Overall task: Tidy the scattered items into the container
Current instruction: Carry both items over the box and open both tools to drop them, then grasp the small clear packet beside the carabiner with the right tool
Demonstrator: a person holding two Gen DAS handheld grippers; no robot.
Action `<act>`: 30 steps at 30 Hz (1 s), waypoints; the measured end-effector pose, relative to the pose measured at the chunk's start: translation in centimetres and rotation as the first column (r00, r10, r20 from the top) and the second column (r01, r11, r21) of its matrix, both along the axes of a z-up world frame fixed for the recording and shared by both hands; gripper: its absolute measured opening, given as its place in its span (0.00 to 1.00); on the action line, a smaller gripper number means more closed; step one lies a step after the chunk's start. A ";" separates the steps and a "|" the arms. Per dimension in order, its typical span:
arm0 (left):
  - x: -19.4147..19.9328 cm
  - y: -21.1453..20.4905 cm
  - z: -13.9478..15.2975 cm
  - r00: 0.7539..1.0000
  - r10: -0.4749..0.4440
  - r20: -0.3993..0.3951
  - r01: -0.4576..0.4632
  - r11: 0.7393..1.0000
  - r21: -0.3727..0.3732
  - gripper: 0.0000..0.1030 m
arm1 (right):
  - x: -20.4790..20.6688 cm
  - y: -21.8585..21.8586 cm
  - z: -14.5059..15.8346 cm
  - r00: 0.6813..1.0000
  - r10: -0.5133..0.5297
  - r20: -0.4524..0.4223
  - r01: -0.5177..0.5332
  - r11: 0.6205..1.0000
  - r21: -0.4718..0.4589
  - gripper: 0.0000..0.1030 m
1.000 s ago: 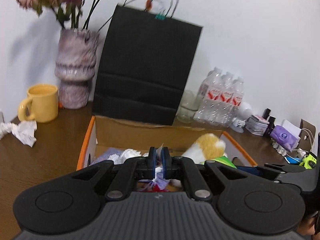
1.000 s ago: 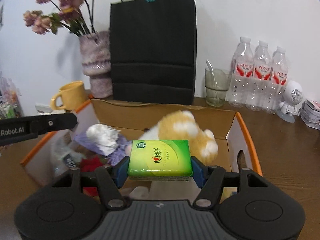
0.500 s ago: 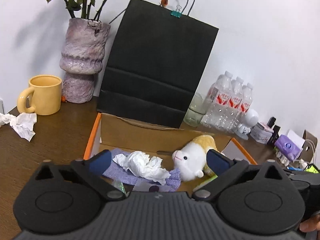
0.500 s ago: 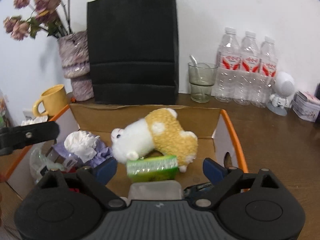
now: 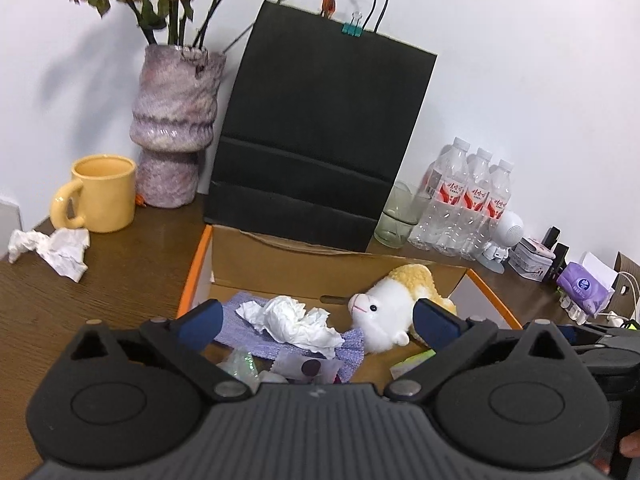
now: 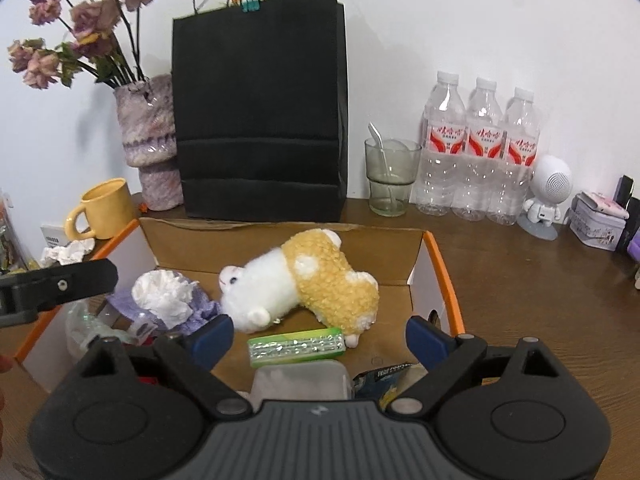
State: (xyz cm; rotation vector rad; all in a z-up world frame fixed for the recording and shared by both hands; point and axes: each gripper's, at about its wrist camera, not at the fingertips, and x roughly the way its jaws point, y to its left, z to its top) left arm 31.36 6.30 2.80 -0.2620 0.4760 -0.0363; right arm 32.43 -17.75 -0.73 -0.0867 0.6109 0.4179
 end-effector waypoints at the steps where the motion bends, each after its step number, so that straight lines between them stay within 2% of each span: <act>1: -0.5 0.0 0.2 1.000 0.005 0.004 -0.005 1.000 0.006 1.00 | -0.6 -0.3 0.3 1.000 0.005 0.008 -0.005 1.000 0.007 0.90; 6: -3.9 0.3 1.2 1.000 0.000 0.020 0.000 1.000 0.018 1.00 | -4.9 -1.4 1.4 0.997 0.055 0.056 -0.056 0.998 0.006 0.90; 10: -7.1 1.0 1.4 1.000 -0.002 0.013 0.001 0.999 0.043 1.00 | -8.3 -2.1 1.4 0.993 0.106 0.061 -0.106 0.994 -0.004 0.90; 16: -11.7 1.6 0.3 1.000 -0.003 -0.013 0.004 0.993 0.117 1.00 | -12.1 -2.0 -0.7 0.988 0.156 0.003 -0.156 0.988 -0.005 0.90; 19: -13.1 2.1 -0.8 0.999 0.003 -0.041 0.002 0.993 0.121 1.00 | -12.7 -1.2 -2.4 0.983 0.175 -0.055 -0.174 0.985 0.016 0.88; 23: -14.2 3.0 -2.1 0.997 0.022 -0.075 -0.014 0.995 0.100 1.00 | -12.5 0.3 -4.7 0.974 0.182 -0.135 -0.178 0.983 0.041 0.76; 30: -14.6 3.6 -3.3 0.994 0.027 -0.101 -0.019 0.997 0.078 1.00 | -11.0 3.2 -6.2 0.967 0.193 -0.168 -0.190 0.981 0.030 0.51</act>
